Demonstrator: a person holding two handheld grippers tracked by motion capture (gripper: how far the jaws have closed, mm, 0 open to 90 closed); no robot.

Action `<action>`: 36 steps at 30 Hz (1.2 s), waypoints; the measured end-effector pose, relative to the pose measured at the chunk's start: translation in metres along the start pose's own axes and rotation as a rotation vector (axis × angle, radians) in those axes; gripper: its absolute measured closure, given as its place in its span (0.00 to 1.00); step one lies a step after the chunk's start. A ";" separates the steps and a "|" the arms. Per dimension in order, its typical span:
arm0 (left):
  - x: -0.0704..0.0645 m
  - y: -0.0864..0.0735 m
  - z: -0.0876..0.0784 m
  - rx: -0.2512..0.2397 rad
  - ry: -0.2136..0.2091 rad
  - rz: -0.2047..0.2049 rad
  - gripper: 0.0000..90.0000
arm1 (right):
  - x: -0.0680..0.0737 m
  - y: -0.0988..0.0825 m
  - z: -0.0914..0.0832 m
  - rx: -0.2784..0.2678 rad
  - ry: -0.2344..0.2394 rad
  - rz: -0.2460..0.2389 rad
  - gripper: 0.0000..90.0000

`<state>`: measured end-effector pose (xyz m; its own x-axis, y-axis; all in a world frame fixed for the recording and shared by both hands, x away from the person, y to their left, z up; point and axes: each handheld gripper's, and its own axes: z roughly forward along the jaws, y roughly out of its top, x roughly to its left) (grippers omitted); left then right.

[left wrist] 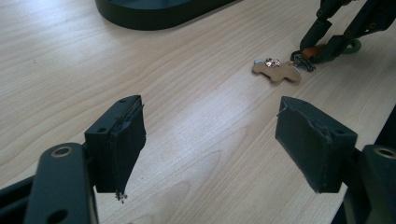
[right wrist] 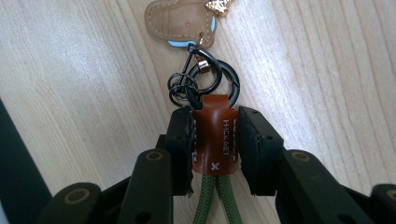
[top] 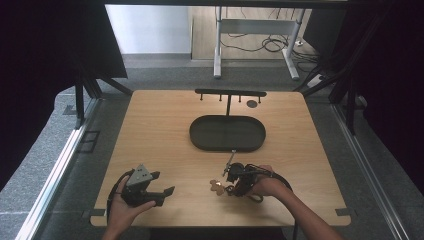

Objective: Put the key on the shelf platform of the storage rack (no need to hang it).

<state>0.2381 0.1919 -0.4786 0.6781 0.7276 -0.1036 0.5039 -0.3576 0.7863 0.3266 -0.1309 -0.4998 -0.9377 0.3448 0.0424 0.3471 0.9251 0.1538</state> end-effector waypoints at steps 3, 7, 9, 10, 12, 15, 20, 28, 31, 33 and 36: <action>0.001 0.000 -0.001 -0.001 0.001 -0.001 0.27 | -0.003 -0.001 -0.003 -0.015 0.018 0.009 0.74; 0.002 -0.001 0.000 0.001 0.002 -0.003 0.27 | -0.007 -0.003 -0.016 -0.071 0.043 0.035 0.75; 0.002 -0.001 0.001 0.001 0.001 -0.002 0.27 | -0.007 -0.004 -0.024 -0.088 0.046 0.047 0.75; 0.001 -0.001 0.001 0.001 0.001 -0.002 0.27 | -0.007 -0.005 -0.030 -0.103 0.049 0.041 0.75; 0.001 0.000 0.000 0.000 0.001 -0.001 0.27 | -0.007 -0.005 -0.033 -0.109 0.044 0.043 0.75; 0.002 0.000 -0.001 -0.002 0.003 -0.003 0.27 | -0.006 -0.005 -0.044 -0.137 0.044 0.043 0.75; 0.003 0.000 -0.002 -0.005 0.004 -0.006 0.27 | -0.005 -0.005 -0.055 -0.159 0.035 0.037 0.75; 0.002 0.000 -0.004 -0.013 0.003 -0.007 0.27 | -0.003 -0.001 -0.082 -0.204 0.013 0.024 0.75; 0.003 0.000 -0.004 -0.012 0.004 -0.009 0.27 | -0.003 0.001 -0.094 -0.214 0.002 0.021 0.75; 0.004 0.000 -0.004 -0.010 0.005 -0.011 0.27 | -0.003 0.001 -0.096 -0.219 0.000 0.019 0.75; 0.004 0.000 -0.004 -0.010 0.006 -0.011 0.27 | -0.005 0.002 -0.102 -0.231 -0.004 0.025 0.75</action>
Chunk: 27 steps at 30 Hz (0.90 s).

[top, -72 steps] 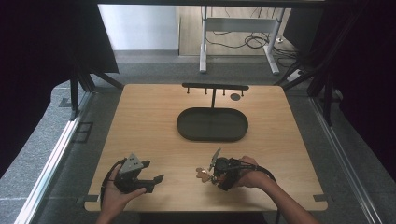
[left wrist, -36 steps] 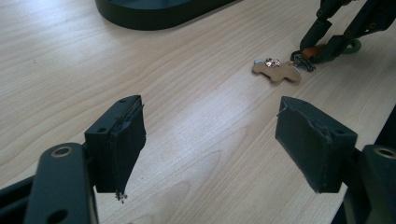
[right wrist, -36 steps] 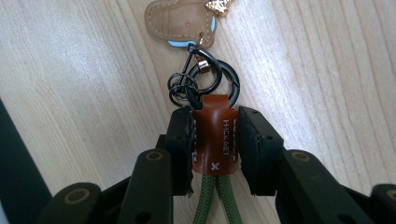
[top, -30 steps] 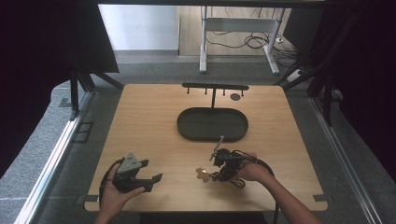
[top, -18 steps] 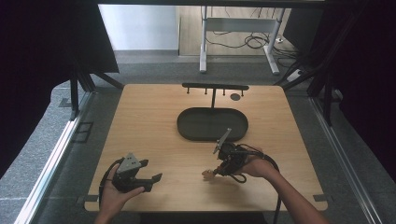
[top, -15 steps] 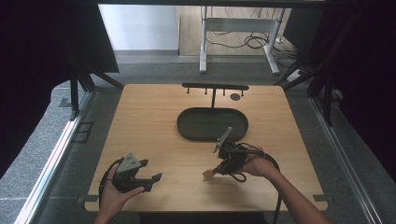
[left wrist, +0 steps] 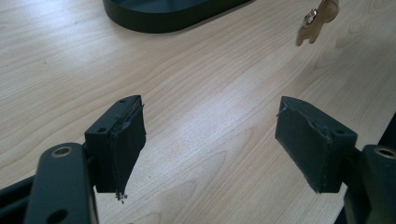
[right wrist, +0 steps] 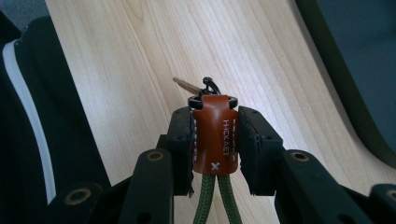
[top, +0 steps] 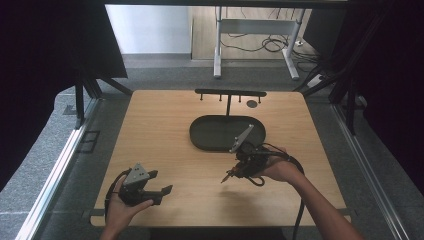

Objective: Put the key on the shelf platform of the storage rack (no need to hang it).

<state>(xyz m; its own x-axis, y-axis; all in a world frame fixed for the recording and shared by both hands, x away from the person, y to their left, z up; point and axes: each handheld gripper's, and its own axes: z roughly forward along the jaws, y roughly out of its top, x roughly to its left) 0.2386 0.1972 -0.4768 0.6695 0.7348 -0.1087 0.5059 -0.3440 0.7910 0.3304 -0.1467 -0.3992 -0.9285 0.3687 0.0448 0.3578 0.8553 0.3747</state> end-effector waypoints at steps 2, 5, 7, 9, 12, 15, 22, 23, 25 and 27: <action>0.000 0.000 0.000 0.000 0.000 0.000 0.27 | -0.001 0.000 -0.001 -0.004 -0.002 -0.011 0.75; 0.000 0.000 0.000 -0.002 0.000 -0.001 0.27 | -0.002 0.002 -0.002 -0.006 -0.003 -0.013 0.75; 0.001 0.000 -0.001 -0.003 0.001 -0.001 0.27 | -0.004 0.004 -0.004 -0.010 -0.007 -0.011 0.75; 0.001 0.000 -0.001 -0.003 0.001 -0.004 0.27 | -0.006 0.004 -0.005 -0.009 -0.008 -0.010 0.75; 0.002 0.000 -0.002 -0.004 0.002 -0.005 0.27 | -0.008 0.006 -0.006 -0.016 -0.011 -0.009 0.75; 0.001 0.000 -0.002 -0.007 0.001 -0.003 0.27 | -0.009 0.008 -0.007 -0.010 -0.016 -0.007 0.75; 0.001 0.000 -0.001 -0.005 -0.002 -0.003 0.27 | -0.014 0.013 -0.014 -0.015 -0.028 -0.009 0.75; 0.001 0.000 -0.001 -0.005 -0.002 -0.003 0.27 | -0.014 0.013 -0.014 -0.015 -0.028 -0.009 0.75; 0.001 0.000 -0.001 -0.004 -0.002 -0.005 0.27 | -0.014 0.014 -0.015 -0.013 -0.024 -0.006 0.75; 0.001 0.000 -0.001 -0.005 -0.001 -0.006 0.27 | -0.016 0.015 -0.016 -0.012 -0.021 -0.011 0.75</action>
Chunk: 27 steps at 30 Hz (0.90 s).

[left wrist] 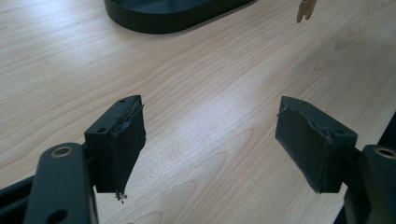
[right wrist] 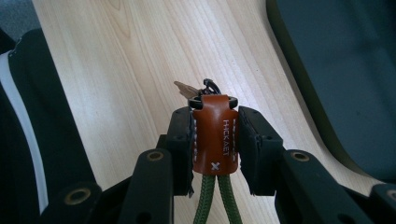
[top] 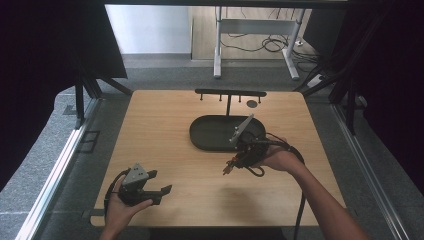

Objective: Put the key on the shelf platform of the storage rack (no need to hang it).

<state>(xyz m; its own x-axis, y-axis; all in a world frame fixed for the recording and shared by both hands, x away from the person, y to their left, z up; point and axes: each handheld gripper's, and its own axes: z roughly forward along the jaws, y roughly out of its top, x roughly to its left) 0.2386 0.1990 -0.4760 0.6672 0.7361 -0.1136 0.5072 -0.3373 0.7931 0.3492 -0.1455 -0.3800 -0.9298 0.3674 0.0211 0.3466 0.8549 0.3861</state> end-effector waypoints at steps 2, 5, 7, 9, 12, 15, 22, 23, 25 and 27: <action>0.000 0.000 -0.001 -0.004 0.000 -0.002 0.27 | -0.002 0.001 0.000 0.002 -0.001 0.001 0.75; 0.001 0.000 -0.001 -0.004 0.001 -0.003 0.27 | -0.004 0.002 0.000 0.007 -0.007 0.001 0.75; 0.001 0.000 -0.001 -0.003 0.002 -0.004 0.27 | -0.006 0.004 -0.001 0.002 -0.012 0.009 0.75; 0.001 0.000 -0.001 -0.003 0.000 -0.002 0.27 | -0.008 0.004 -0.002 0.000 -0.014 0.009 0.75; 0.001 0.000 -0.001 -0.004 0.000 -0.003 0.27 | -0.010 0.005 -0.001 0.001 -0.016 0.003 0.75; 0.002 0.000 -0.001 -0.003 0.001 -0.004 0.27 | -0.013 0.007 0.001 0.012 -0.023 0.009 0.75; 0.002 -0.001 -0.001 0.001 0.001 -0.002 0.27 | -0.022 0.010 0.003 0.026 -0.040 0.013 0.75; 0.002 -0.001 0.000 0.002 0.001 -0.003 0.27 | -0.024 0.011 0.004 0.026 -0.039 0.014 0.75; 0.002 -0.001 0.000 0.003 0.001 -0.002 0.27 | -0.029 0.012 0.005 0.034 -0.044 0.019 0.75; 0.003 -0.001 0.000 0.001 0.001 -0.004 0.27 | -0.033 0.013 0.005 0.032 -0.045 0.024 0.75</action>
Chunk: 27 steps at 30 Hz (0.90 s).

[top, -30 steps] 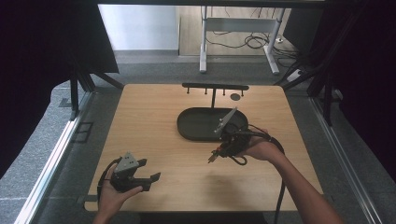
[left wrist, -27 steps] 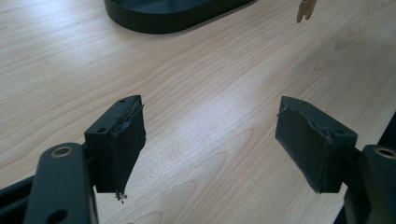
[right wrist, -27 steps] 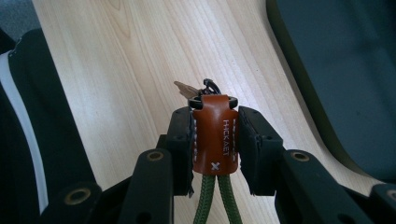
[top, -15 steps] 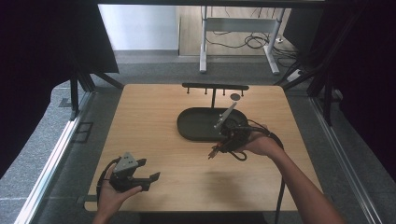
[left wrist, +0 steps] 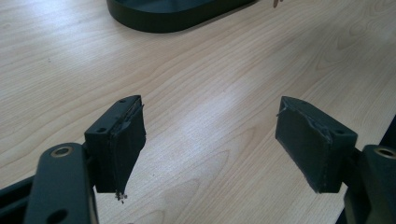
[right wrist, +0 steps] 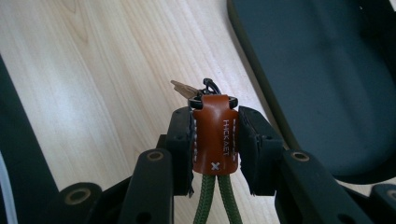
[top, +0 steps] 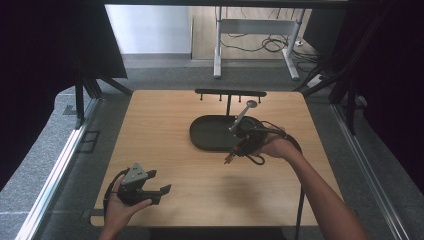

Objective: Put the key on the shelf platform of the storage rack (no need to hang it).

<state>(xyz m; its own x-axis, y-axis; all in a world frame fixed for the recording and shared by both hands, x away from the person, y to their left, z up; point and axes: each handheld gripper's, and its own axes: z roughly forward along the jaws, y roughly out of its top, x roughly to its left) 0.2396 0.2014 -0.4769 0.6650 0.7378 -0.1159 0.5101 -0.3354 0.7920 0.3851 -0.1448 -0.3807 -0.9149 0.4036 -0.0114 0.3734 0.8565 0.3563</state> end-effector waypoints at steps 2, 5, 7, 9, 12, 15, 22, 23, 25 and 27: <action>0.000 0.000 0.000 0.000 0.000 0.000 0.27 | -0.004 0.001 0.000 -0.001 0.001 -0.001 0.75; 0.001 0.000 0.000 0.001 0.000 -0.002 0.27 | -0.010 0.003 0.000 -0.003 -0.001 0.008 0.75; 0.001 -0.001 0.000 0.003 0.000 -0.002 0.27 | -0.014 0.003 0.001 -0.005 -0.003 0.006 0.75; 0.001 -0.001 0.000 0.001 0.000 -0.003 0.27 | -0.016 0.004 0.002 -0.004 -0.003 0.012 0.75; 0.001 0.000 0.000 0.000 -0.001 -0.002 0.27 | -0.022 0.004 0.004 -0.003 -0.008 0.023 0.75; 0.002 -0.001 0.000 0.003 0.000 -0.004 0.27 | -0.027 0.004 0.006 -0.003 -0.006 0.040 0.75; 0.001 -0.001 0.002 0.006 -0.003 -0.002 0.27 | -0.041 0.006 0.006 -0.005 -0.015 0.058 0.75; 0.002 -0.001 0.001 0.006 -0.003 -0.003 0.27 | -0.044 0.007 0.006 -0.007 -0.021 0.062 0.75; 0.002 -0.001 0.001 0.004 -0.003 -0.005 0.27 | -0.045 0.008 0.006 -0.006 -0.021 0.061 0.75; 0.002 -0.001 0.000 0.002 -0.001 -0.006 0.27 | -0.048 0.009 0.006 -0.008 -0.023 0.061 0.75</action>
<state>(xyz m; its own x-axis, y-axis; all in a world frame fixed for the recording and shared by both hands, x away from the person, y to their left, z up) 0.2409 0.2030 -0.4779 0.6627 0.7390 -0.1212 0.5149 -0.3321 0.7903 0.4331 -0.1542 -0.3825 -0.8867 0.4622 -0.0104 0.4270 0.8274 0.3647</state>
